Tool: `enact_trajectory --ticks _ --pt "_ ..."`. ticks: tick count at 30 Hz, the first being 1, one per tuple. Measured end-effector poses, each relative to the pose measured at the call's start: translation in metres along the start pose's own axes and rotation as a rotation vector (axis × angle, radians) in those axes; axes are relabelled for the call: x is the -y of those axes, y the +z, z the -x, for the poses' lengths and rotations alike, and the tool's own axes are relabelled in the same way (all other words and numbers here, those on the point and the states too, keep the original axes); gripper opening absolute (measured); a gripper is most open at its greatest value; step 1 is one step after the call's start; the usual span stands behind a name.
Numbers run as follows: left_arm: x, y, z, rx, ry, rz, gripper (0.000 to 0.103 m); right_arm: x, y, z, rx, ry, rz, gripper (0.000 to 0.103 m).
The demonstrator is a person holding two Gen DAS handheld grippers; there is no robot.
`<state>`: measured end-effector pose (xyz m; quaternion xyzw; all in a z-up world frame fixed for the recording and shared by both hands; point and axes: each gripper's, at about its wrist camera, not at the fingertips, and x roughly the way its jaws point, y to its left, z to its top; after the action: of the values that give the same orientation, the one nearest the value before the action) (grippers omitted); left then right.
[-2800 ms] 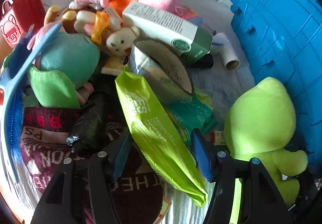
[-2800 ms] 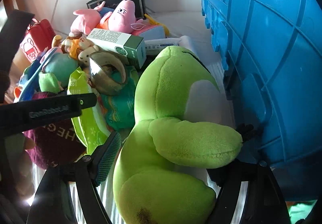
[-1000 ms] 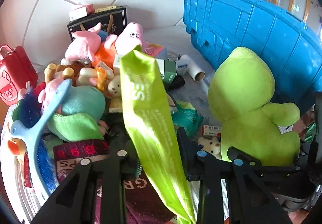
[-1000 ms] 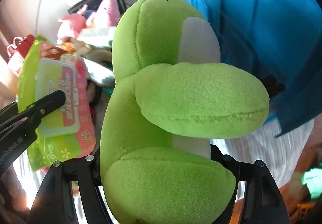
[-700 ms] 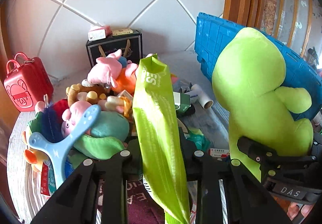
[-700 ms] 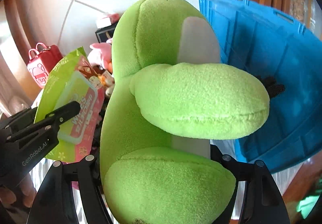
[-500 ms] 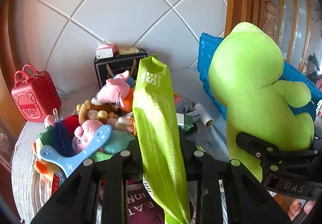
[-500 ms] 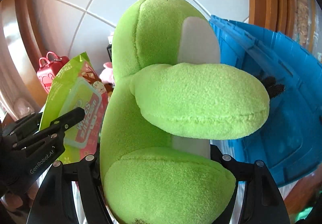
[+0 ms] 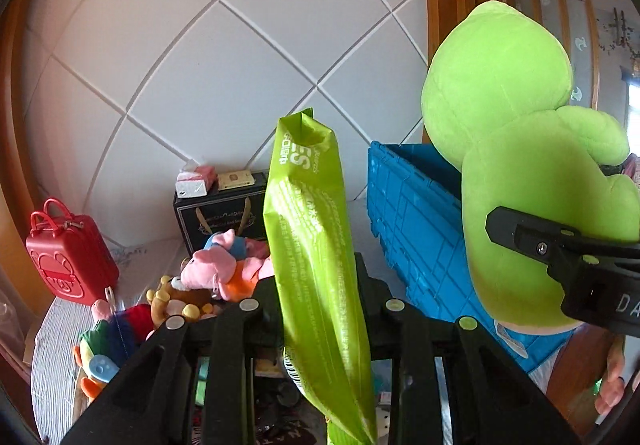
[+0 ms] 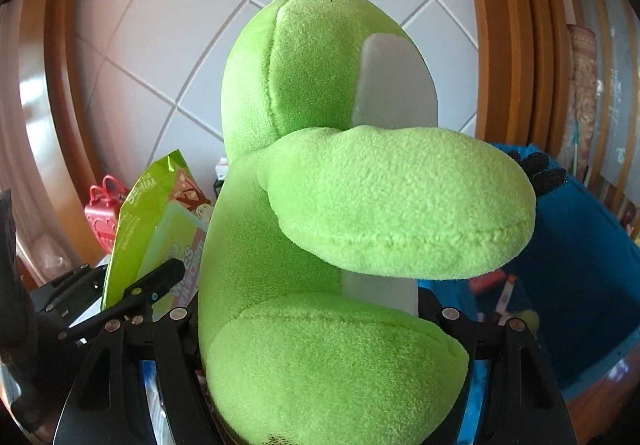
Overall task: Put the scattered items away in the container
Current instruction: 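Lift the wipes pack and plush frog and carry both over the crate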
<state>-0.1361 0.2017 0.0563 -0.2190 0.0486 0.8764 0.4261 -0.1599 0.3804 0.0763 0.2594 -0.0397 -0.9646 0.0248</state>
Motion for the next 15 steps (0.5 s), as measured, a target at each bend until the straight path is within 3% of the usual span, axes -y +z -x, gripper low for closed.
enact_trajectory --ticks 9,15 --pt "0.141 0.104 -0.025 0.067 -0.117 -0.047 0.025 0.137 0.067 0.038 0.072 -0.123 0.001 0.073" --pt "0.242 0.153 -0.092 -0.043 -0.179 -0.015 0.025 0.252 0.102 0.015 -0.022 -0.178 0.052 0.073"
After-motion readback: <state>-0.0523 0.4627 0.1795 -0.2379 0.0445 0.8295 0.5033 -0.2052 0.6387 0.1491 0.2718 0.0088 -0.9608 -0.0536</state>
